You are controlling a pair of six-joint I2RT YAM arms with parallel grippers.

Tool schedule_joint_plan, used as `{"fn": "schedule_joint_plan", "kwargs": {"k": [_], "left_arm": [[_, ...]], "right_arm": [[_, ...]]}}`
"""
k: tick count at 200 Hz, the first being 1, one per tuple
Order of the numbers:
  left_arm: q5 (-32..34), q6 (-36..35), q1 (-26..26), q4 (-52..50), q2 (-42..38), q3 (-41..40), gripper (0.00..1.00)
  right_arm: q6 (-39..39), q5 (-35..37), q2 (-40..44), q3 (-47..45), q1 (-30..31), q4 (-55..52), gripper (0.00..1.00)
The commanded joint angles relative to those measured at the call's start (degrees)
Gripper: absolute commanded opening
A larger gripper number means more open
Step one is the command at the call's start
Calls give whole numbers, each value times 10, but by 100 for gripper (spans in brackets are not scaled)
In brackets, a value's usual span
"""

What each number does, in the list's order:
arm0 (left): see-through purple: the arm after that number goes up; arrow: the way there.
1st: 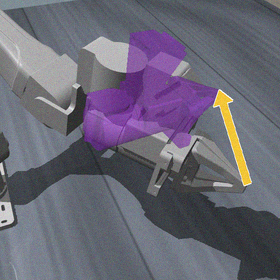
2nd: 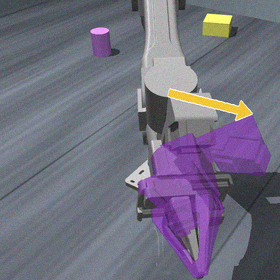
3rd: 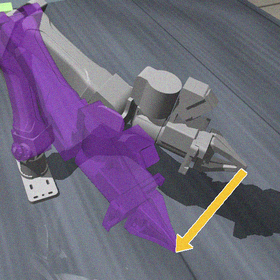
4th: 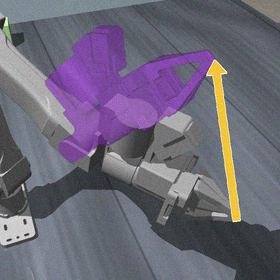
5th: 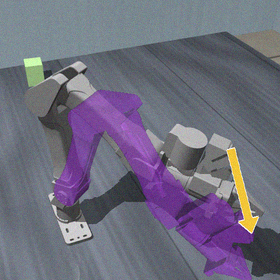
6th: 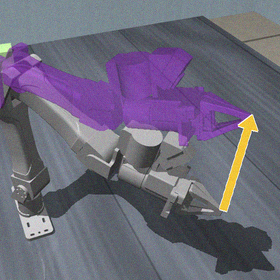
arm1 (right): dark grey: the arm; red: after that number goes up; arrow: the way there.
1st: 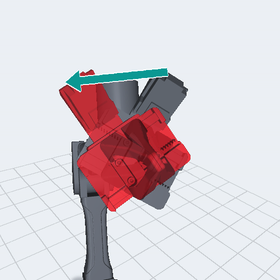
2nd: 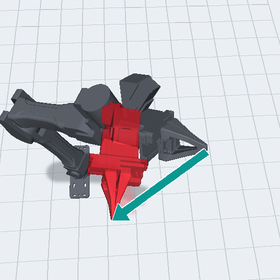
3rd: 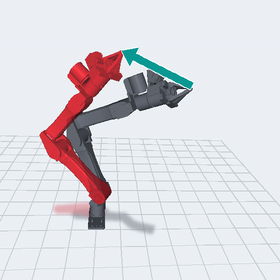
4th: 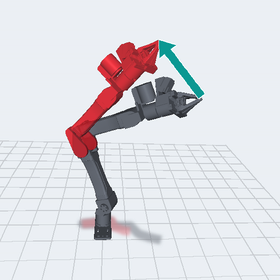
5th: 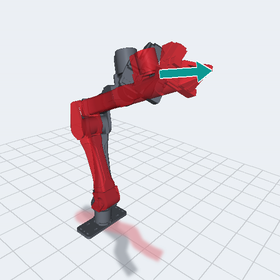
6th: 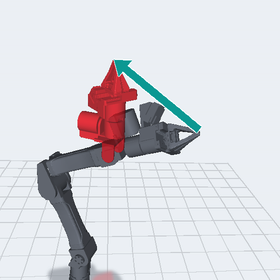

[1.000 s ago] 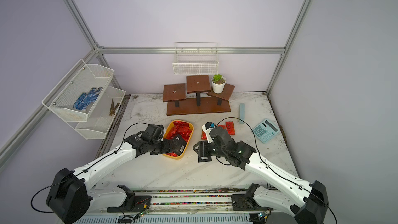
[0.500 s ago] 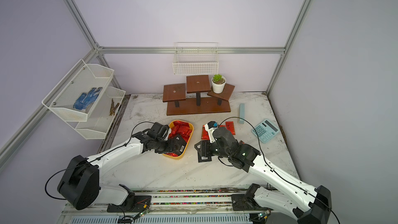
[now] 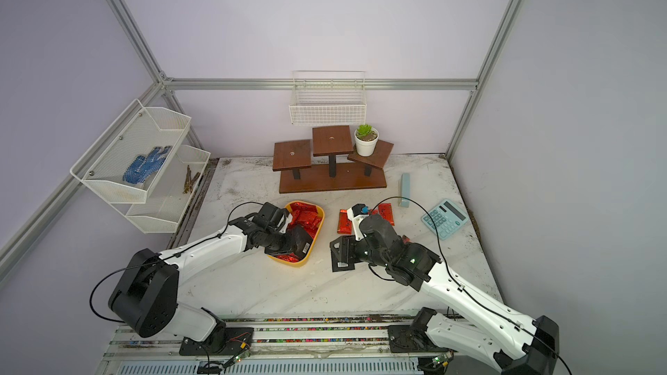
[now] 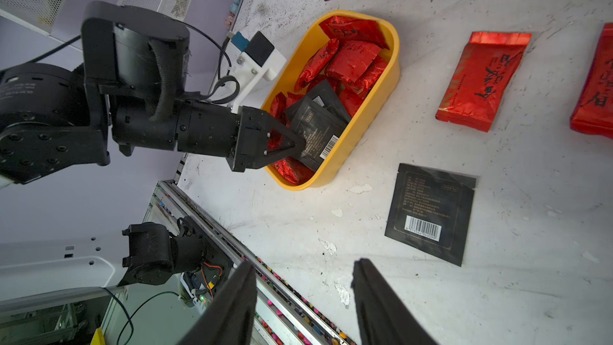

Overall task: Take the tea bags out of the storage box
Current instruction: Pick up the tea bag from the storage box, then place the tea bag at the center of the board.

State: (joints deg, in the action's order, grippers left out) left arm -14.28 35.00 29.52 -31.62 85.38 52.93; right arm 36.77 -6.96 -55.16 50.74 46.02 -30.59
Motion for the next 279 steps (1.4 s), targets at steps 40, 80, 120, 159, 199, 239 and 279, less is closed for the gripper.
{"fn": "schedule_joint_plan", "kwargs": {"k": [40,80,120,159,199,239,279], "left_arm": [[-22,4,-1,-68,-102,57,0],[-65,15,13,-77,-125,92,0],[-80,12,85,-73,-63,166,0],[-96,21,151,-35,48,241,0],[-134,26,193,1,170,316,0],[-188,29,211,18,300,399,0],[-217,34,215,25,390,458,0]], "right_arm": [[-25,42,40,2,-3,-36,53],[-47,73,76,34,-32,-82,55],[-62,94,103,85,-58,-136,57],[-54,112,121,124,-66,-186,57],[-43,122,161,146,-67,-222,59],[-39,126,182,150,-66,-247,59],[-36,129,193,143,-67,-254,59]]}}
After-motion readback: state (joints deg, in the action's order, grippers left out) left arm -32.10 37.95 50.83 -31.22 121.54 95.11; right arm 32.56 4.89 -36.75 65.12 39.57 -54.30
